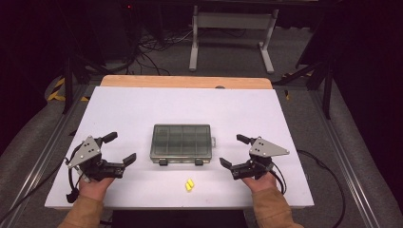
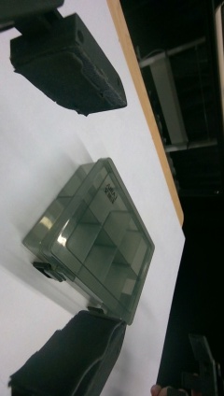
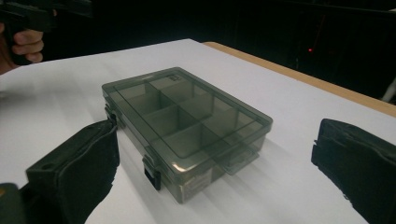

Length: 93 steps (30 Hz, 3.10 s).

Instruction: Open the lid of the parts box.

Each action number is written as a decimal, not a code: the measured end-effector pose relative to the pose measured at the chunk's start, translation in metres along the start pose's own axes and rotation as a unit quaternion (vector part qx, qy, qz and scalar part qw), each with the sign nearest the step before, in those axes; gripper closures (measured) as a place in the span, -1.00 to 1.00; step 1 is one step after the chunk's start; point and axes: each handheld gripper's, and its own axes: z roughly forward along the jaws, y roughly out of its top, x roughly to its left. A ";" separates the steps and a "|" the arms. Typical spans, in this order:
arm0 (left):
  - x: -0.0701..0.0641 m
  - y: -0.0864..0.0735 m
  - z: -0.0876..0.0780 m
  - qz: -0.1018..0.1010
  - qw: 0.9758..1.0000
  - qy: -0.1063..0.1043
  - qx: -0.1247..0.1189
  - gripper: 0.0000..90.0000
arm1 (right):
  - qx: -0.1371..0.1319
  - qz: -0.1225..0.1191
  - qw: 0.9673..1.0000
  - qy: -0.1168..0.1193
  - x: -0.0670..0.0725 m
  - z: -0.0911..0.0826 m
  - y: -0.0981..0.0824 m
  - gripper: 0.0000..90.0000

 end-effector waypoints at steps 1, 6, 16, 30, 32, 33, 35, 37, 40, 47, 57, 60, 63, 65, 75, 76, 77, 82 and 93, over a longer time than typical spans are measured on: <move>0.000 0.001 0.003 0.001 1.000 -0.003 0.004 -0.99 | 0.002 0.001 1.000 0.004 0.001 0.003 0.001 -0.97; 0.001 0.005 0.019 0.002 1.000 -0.022 0.020 -0.98 | 0.029 0.006 0.999 0.023 0.002 0.018 0.006 -0.90; 0.006 0.000 0.041 -0.017 0.998 -0.034 0.045 -0.95 | 0.071 0.017 0.996 0.048 0.000 0.042 0.003 -0.83; 0.004 -0.013 0.042 -0.003 0.989 -0.028 0.142 -0.80 | 0.126 0.008 0.991 0.052 0.005 0.048 -0.008 -0.62; 0.003 -0.014 0.045 0.003 0.986 -0.038 0.160 -0.75 | 0.136 0.010 0.989 0.057 0.005 0.049 -0.009 -0.56; 0.003 -0.014 0.045 0.004 0.986 -0.040 0.164 -0.73 | 0.140 0.010 0.988 0.059 0.005 0.049 -0.009 -0.54; 0.003 -0.016 0.048 0.005 0.984 -0.045 0.175 -0.72 | 0.149 0.009 0.987 0.060 0.006 0.050 -0.010 -0.50; 0.002 -0.017 0.049 0.002 0.982 -0.049 0.183 -0.70 | 0.155 0.009 0.986 0.060 0.006 0.051 -0.011 -0.47; 0.002 -0.019 0.053 0.007 0.978 -0.050 0.202 -0.64 | 0.167 0.013 0.984 0.060 0.006 0.053 -0.014 -0.42; 0.003 -0.023 0.058 0.001 0.971 -0.061 0.229 -0.43 | 0.181 0.019 0.981 0.065 0.004 0.054 -0.018 -0.22; 0.001 -0.024 0.060 0.000 0.966 -0.086 0.242 0.04 | 0.187 0.018 0.980 0.070 0.004 0.055 -0.019 0.24; 0.000 -0.024 0.060 0.003 0.965 -0.088 0.245 0.19 | 0.190 0.017 0.979 0.074 0.004 0.057 -0.020 0.38; 0.000 -0.023 0.060 0.007 0.966 -0.089 0.244 0.30 | 0.194 0.016 0.978 0.070 0.004 0.058 -0.021 0.44; -0.001 -0.023 0.060 0.009 0.966 -0.087 0.242 0.35 | 0.195 0.017 0.978 0.069 0.003 0.058 -0.021 0.46; -0.004 -0.023 0.060 0.020 0.965 -0.094 0.245 0.54 | 0.196 0.015 0.978 0.067 0.003 0.058 -0.022 0.50; -0.004 -0.023 0.061 0.022 0.965 -0.093 0.244 0.54 | 0.196 0.015 0.978 0.068 0.003 0.058 -0.022 0.51; -0.004 -0.023 0.061 0.021 0.965 -0.095 0.245 0.54 | 0.196 0.015 0.978 0.067 0.003 0.058 -0.022 0.51; -0.005 -0.022 0.061 0.029 0.964 -0.095 0.246 0.60 | 0.196 0.015 0.978 0.068 0.003 0.058 -0.022 0.51; -0.005 -0.022 0.061 0.026 0.965 -0.095 0.245 0.61 | 0.193 0.016 0.979 0.068 0.002 0.058 -0.021 0.52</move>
